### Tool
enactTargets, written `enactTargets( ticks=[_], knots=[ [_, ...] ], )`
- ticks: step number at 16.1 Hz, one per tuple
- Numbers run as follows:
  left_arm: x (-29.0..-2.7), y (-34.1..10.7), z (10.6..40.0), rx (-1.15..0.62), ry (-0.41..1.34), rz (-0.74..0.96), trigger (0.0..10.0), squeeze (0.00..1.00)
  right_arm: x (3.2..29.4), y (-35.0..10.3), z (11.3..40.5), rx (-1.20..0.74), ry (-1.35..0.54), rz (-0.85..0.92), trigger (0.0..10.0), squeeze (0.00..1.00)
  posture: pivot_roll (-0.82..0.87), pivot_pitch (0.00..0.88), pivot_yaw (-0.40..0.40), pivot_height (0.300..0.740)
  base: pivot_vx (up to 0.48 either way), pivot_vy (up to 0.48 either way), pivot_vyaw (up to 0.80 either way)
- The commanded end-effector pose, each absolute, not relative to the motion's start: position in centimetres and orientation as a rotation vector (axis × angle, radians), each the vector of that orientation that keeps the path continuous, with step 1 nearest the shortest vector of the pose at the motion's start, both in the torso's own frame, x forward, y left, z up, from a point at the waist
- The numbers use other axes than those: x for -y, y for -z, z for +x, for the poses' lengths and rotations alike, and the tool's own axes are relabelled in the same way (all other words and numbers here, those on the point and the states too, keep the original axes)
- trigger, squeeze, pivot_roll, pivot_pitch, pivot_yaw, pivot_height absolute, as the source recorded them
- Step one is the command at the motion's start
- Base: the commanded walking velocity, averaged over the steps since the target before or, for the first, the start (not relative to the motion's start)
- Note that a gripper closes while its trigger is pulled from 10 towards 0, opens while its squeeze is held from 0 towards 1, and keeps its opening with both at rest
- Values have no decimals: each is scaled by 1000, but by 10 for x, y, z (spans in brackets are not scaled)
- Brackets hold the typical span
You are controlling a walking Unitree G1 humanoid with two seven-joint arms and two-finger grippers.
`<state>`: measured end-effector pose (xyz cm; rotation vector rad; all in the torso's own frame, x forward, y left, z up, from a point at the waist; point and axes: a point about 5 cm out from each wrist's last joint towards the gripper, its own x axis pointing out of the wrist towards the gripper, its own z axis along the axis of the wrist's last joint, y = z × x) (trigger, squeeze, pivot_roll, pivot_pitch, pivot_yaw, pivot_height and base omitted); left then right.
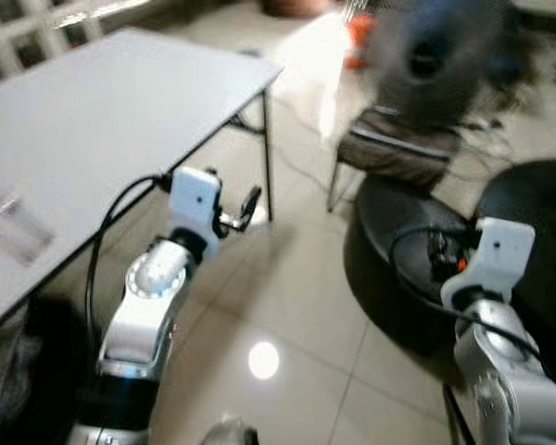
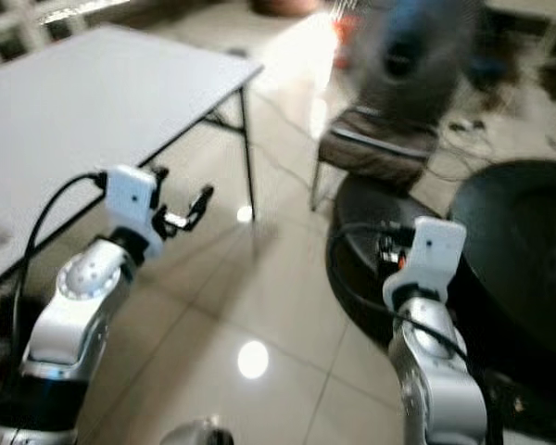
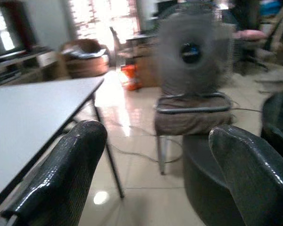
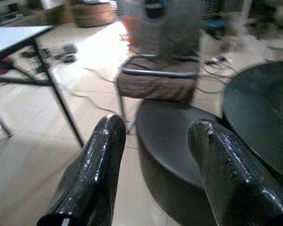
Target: Setting the table
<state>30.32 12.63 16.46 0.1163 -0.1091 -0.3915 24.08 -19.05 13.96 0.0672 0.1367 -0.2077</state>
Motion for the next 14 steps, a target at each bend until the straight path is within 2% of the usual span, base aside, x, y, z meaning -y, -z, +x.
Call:
enactTargets(
  ticks=[1, 9, 11, 12, 14],
  knots=[
    [-115, -168, 304, 129, 433, 114, 10000, 0, 201, -141, 236, -133, 254, 56, 10000, 0, -49, 77, 39, 740, 480, 0, -756],
    [-109, -156, 302, 99, 458, 91, 10000, 0, 203, -135, 231, -152, 249, 38, 10000, 0, -73, 59, 48, 740, 470, 0, -755],
    [-114, -152, 300, 85, 438, 99, 10000, 0, 197, -125, 239, -197, 161, 54, 10000, 0, -56, 51, 39, 740, 420, 0, 0],
    [-125, -139, 300, 22, 382, 123, 10000, 0, 187, -103, 252, -285, 50, -10, 10000, 0, -21, 46, 17, 740, 0, 0, 0],
    [-143, -108, 295, -127, 298, 158, 10000, 0, 181, -66, 260, -400, 12, 45, 10000, 0, 16, 50, -3, 740, 0, 0, 0]
  ],
)
